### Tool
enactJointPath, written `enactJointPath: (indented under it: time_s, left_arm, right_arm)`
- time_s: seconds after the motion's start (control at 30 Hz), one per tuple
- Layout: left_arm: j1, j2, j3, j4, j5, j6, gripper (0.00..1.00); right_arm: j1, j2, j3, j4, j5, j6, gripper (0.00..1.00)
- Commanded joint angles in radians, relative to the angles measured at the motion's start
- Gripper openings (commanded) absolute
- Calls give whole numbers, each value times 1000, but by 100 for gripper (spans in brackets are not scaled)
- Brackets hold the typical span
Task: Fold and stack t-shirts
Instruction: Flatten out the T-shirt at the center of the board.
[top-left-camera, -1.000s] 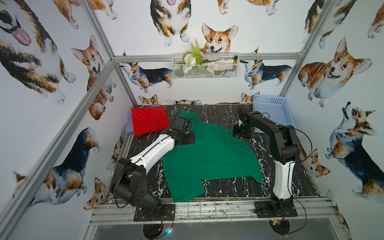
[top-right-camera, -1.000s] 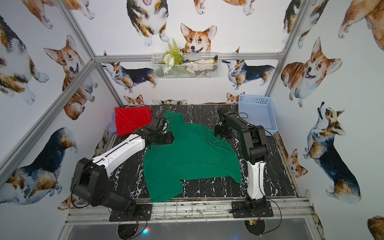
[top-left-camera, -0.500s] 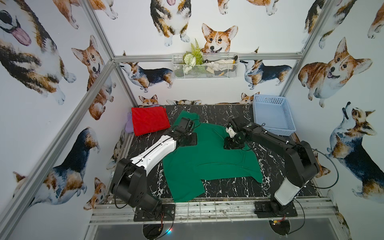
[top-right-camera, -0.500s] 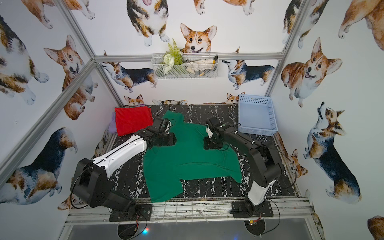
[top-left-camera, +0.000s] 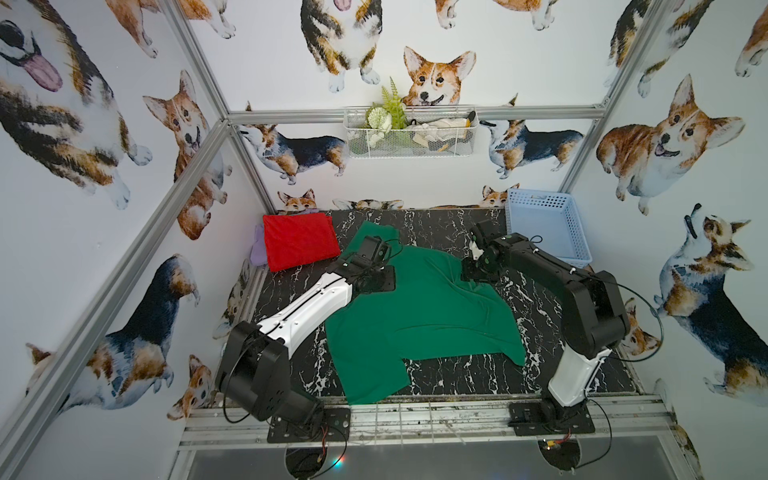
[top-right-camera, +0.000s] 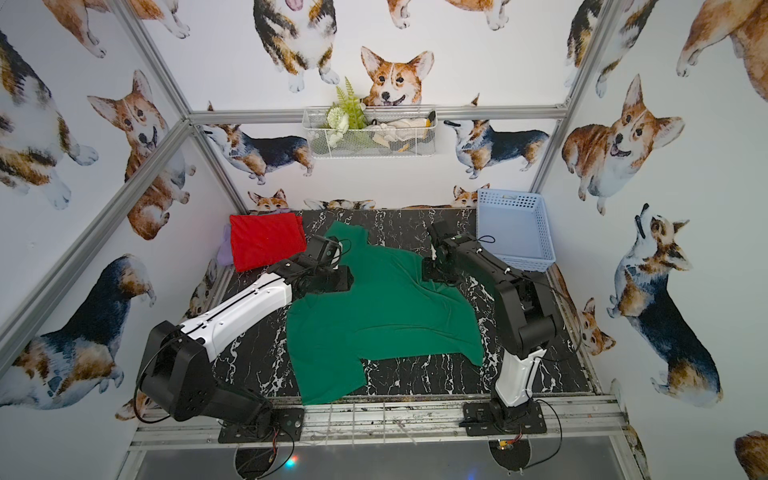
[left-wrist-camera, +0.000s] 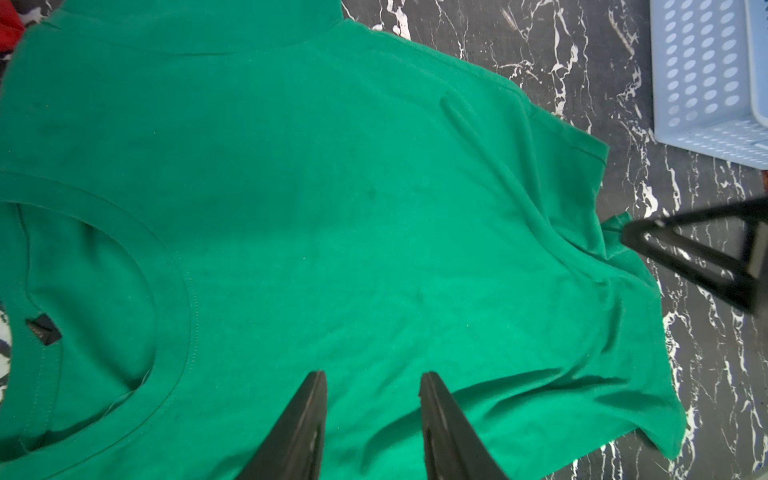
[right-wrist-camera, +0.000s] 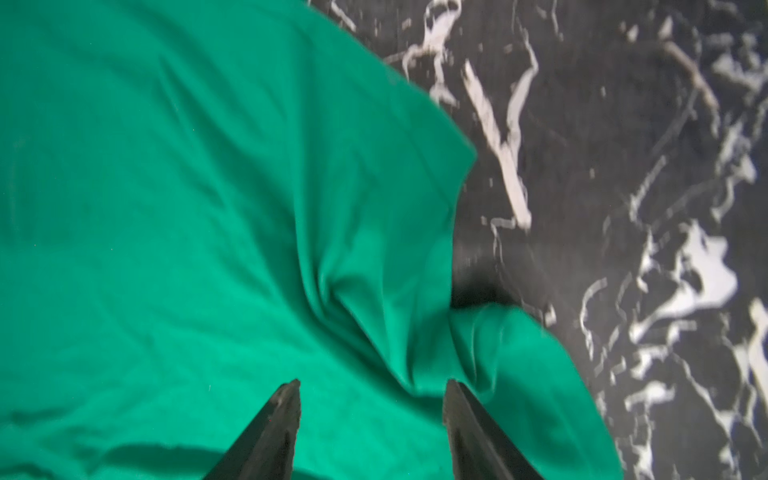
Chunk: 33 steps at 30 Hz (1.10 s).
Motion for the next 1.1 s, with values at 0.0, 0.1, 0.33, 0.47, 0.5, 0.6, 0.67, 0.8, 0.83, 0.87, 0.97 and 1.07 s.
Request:
enactJointPath:
  time_s: [0.0, 0.1, 0.33, 0.47, 0.5, 0.6, 0.67, 0.8, 0.83, 0.87, 0.97, 1.07]
  left_arm:
    - [0, -16, -12, -15, -18, 10, 43]
    - [0, -20, -22, -20, -25, 13, 43]
    - [0, -35, -52, -13, -37, 15, 43]
    - [1, -49, -61, -9, -38, 12, 43]
    - [0, -52, -60, -6, -38, 10, 43]
    - [1, -57, -60, 3, -33, 3, 43]
    - [1, -54, -59, 9, -27, -2, 43]
    - [-3, -42, -56, 17, -19, -7, 43]
    - [-3, -39, -56, 16, -19, -8, 43]
    - [-4, -36, -56, 16, -18, -8, 43]
    - [-10, -37, -57, 12, -20, -7, 43]
    - [-12, -46, -61, 10, -29, -5, 43]
  right_arm:
    - [-6, 109, 93, -58, 0, -35, 58]
    - [-7, 189, 150, -80, 1, -37, 57]
    - [-31, 273, 213, -80, -1, -36, 20]
    - [-16, 223, 209, -99, -20, -53, 0]
    - [12, 181, 186, -102, -1, -59, 0]
    - [122, 89, 115, -103, 50, -80, 5]
    - [199, 59, 75, -114, 57, -77, 14]
    - [276, 14, -12, -86, 84, -40, 43]
    - [274, 10, -19, -85, 101, -31, 48]
    - [272, -2, -31, -81, 140, -20, 59]
    - [259, -11, -20, -89, 171, -20, 77]
    - [242, 4, 18, -111, 177, -30, 78]
